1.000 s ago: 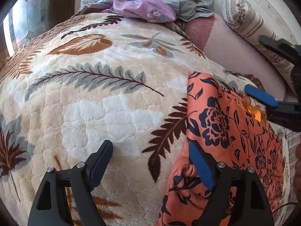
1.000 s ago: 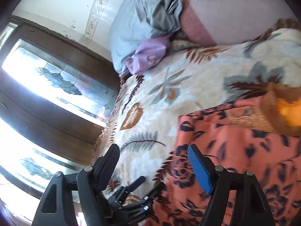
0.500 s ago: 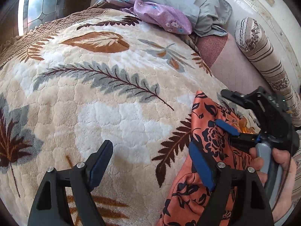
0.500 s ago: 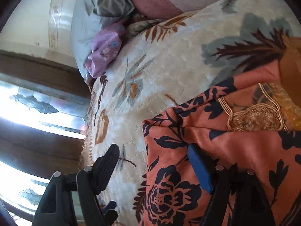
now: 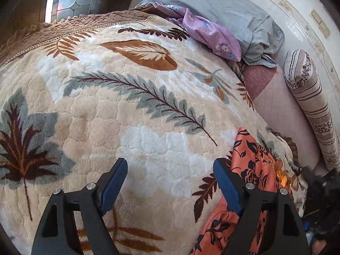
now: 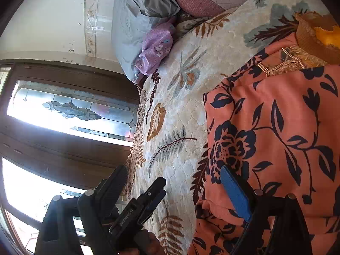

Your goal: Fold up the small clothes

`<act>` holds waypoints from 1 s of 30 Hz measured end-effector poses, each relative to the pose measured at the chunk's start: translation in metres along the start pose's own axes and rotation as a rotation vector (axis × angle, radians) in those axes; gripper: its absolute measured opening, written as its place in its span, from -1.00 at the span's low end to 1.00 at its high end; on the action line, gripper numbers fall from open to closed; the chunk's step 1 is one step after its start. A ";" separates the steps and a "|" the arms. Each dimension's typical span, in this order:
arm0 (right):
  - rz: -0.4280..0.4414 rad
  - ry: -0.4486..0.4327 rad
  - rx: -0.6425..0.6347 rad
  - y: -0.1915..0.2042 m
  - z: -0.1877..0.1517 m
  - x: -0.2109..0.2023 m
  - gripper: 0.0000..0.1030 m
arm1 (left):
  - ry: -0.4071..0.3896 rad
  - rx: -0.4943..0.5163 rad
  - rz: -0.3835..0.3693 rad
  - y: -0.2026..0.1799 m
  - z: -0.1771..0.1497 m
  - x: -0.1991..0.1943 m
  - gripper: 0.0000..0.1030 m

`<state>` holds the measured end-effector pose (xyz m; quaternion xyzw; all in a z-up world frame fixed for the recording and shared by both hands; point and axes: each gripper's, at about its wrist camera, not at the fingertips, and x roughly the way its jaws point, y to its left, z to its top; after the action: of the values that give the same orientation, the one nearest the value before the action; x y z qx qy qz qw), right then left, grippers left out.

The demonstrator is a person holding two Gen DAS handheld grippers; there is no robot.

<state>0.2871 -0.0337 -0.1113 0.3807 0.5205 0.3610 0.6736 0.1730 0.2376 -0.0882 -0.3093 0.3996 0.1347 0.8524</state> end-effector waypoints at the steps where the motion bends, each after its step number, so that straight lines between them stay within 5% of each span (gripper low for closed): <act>1: -0.044 0.078 0.034 -0.015 -0.001 0.015 0.76 | -0.003 0.006 0.000 -0.001 0.000 0.000 0.61; 2: -0.077 0.082 0.040 -0.023 -0.002 0.017 0.56 | 0.000 0.017 0.002 -0.002 0.000 0.001 0.61; 5: -0.008 -0.017 0.043 -0.007 -0.004 -0.017 0.55 | 0.004 0.012 -0.006 0.000 0.001 0.002 0.61; 10: -0.160 -0.104 -0.133 0.032 -0.040 -0.123 0.55 | -0.006 0.024 -0.030 -0.004 -0.001 0.001 0.61; 15: -0.375 -0.464 -0.322 0.084 -0.117 -0.314 0.60 | -0.061 0.093 -0.080 -0.017 -0.012 -0.012 0.61; 20: -0.598 -0.833 -0.505 0.142 -0.228 -0.469 1.00 | -0.082 0.247 -0.143 -0.027 -0.036 -0.048 0.61; 24: -0.648 -0.794 -0.453 0.120 -0.269 -0.509 1.00 | 0.017 0.348 -0.227 -0.023 -0.068 -0.091 0.70; 30: -0.369 -0.488 -0.018 -0.046 -0.268 -0.463 1.00 | 0.227 0.407 -0.191 0.018 -0.127 -0.120 0.75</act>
<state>-0.0616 -0.4264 0.0007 0.3492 0.4006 0.1352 0.8362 0.0111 0.1734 -0.0658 -0.1809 0.4807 -0.0655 0.8555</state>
